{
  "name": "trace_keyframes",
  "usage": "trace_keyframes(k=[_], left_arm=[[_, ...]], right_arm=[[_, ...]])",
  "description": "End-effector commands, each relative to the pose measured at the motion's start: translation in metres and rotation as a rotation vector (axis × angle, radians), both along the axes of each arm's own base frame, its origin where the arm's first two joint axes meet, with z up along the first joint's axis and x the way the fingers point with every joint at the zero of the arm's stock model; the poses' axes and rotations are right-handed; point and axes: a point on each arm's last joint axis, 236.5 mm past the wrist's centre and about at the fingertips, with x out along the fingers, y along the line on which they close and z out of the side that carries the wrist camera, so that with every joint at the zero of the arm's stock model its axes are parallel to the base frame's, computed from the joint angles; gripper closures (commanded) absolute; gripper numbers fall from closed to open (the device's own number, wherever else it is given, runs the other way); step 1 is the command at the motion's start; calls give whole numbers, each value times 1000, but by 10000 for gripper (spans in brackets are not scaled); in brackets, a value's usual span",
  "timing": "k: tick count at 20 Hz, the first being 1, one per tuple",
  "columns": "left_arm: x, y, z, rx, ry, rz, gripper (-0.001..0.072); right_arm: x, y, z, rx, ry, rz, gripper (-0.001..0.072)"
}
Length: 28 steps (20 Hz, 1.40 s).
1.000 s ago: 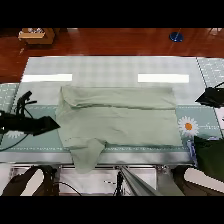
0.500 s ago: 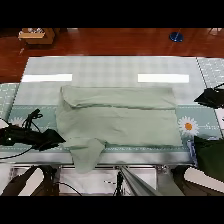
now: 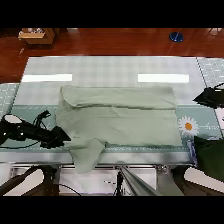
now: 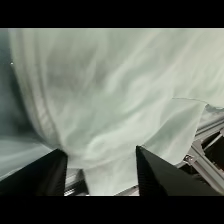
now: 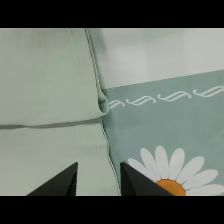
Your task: Fold the shirts.
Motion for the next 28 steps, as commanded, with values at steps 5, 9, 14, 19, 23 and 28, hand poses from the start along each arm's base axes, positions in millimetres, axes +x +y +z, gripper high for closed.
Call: trace_keyframes(k=[5,9,14,19,23,28], left_arm=[[13,7,-31,85,-46,-24,681],[11,10,-30,76,-48,-32,680],[11,10,-30,75,-53,-38,680],[11,10,-30,74,-57,-43,680],[11,10,-30,74,-58,-43,681],[11,10,-30,74,-58,-43,680]], right_arm=[[-25,19,2,74,94,52,287],[-86,5,-32,136,303,-56,214],[-122,38,-60,328,358,-85,212],[-152,42,-84,297,443,-62,212],[-148,37,-89,268,425,-70,213],[-160,45,-98,279,457,-68,215]])
